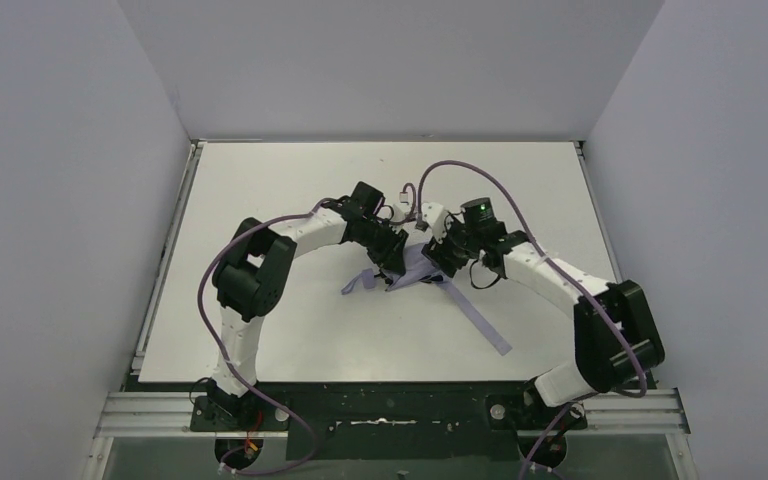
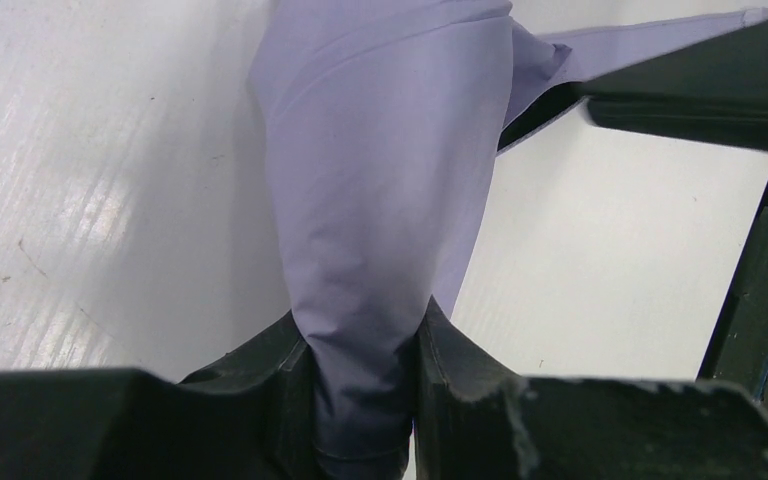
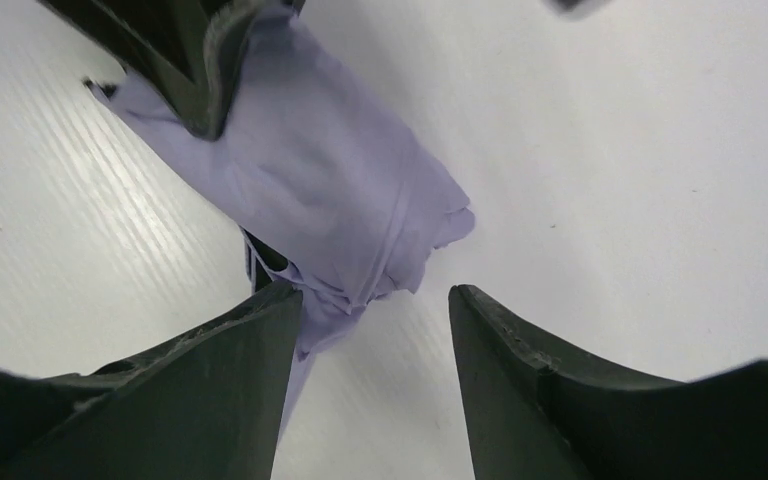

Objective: Put away the umbrella

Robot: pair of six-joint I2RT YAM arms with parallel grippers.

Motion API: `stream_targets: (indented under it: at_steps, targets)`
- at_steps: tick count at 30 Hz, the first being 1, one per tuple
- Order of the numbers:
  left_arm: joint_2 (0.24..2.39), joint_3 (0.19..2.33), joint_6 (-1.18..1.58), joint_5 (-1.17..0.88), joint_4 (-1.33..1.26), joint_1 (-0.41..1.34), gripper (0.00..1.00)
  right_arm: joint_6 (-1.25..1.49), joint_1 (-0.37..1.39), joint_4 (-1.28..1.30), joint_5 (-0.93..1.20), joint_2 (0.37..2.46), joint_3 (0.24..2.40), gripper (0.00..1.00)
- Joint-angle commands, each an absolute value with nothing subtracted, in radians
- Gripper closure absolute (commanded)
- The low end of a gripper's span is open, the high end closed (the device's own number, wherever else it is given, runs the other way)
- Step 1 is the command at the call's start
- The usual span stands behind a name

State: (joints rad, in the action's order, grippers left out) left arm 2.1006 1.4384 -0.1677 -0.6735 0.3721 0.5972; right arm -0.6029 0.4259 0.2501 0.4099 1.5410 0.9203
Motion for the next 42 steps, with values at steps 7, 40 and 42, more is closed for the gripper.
stream_targets:
  at_steps: [7, 40, 42]
  targets:
    - [2.132, 1.468, -0.215, -0.591, 0.449, 0.604, 1.00, 0.026, 0.419, 0.395, 0.152, 1.261, 0.956, 0.36]
    - [2.133, 1.492, -0.206, -0.555, 0.478, 0.600, 1.00, 0.715, 0.548, 0.559, -0.182, 1.366, 0.670, 0.41]
    - [2.131, 1.493, -0.206, -0.554, 0.478, 0.601, 1.00, 0.714, 0.537, 0.557, -0.174, 1.370, 0.663, 0.43]
